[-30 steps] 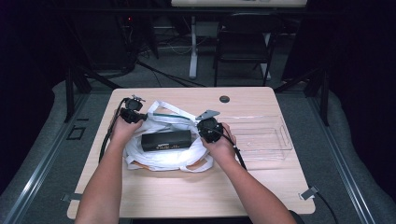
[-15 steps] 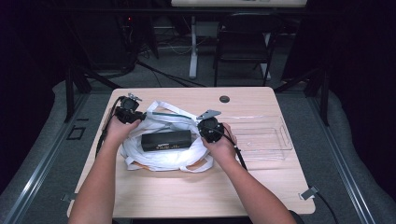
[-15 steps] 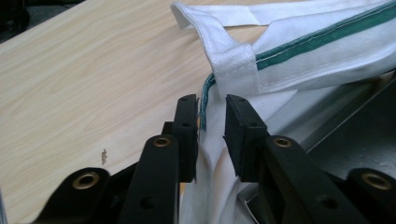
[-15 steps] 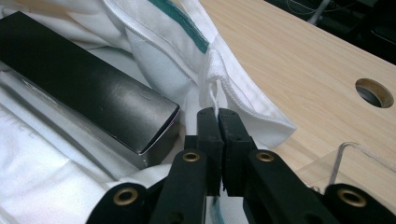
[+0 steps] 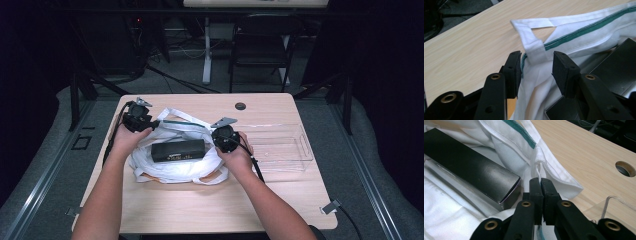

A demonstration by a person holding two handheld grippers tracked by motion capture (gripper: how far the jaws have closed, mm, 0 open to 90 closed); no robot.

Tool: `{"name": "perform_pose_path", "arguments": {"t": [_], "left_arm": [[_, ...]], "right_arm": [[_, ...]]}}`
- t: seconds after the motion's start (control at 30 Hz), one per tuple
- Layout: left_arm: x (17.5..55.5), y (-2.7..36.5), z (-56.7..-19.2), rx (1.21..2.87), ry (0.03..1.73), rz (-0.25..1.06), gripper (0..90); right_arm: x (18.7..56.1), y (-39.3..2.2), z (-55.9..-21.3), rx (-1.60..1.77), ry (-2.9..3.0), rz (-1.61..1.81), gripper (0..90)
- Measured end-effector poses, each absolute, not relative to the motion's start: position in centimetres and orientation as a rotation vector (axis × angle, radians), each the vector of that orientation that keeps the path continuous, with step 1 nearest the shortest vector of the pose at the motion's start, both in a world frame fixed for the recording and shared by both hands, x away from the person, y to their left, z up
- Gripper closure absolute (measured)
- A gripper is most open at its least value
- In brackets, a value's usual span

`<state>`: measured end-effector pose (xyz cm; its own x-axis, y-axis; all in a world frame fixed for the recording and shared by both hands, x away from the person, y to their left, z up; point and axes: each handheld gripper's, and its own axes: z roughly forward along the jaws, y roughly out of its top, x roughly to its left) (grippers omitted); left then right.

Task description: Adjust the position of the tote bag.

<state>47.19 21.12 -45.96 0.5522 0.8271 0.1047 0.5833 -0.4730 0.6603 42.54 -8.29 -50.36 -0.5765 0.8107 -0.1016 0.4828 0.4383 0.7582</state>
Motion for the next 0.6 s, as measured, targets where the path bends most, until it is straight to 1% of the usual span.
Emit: {"name": "perform_pose_path", "arguments": {"t": [0.4,0.53,0.6], "left_arm": [[47.4,17.4,-45.6,2.29,0.967,0.537,51.0],[47.7,16.0,-45.6,2.327,0.927,0.512,48.2],[47.7,15.5,-45.7,2.341,0.899,0.524,48.2]], "right_arm": [[42.6,-8.4,-50.3,1.094,2.249,0.973,88.0],[42.6,-8.4,-50.4,1.101,2.243,0.983,87.8],[42.6,-8.5,-50.4,1.102,2.243,0.988,87.6]]}}
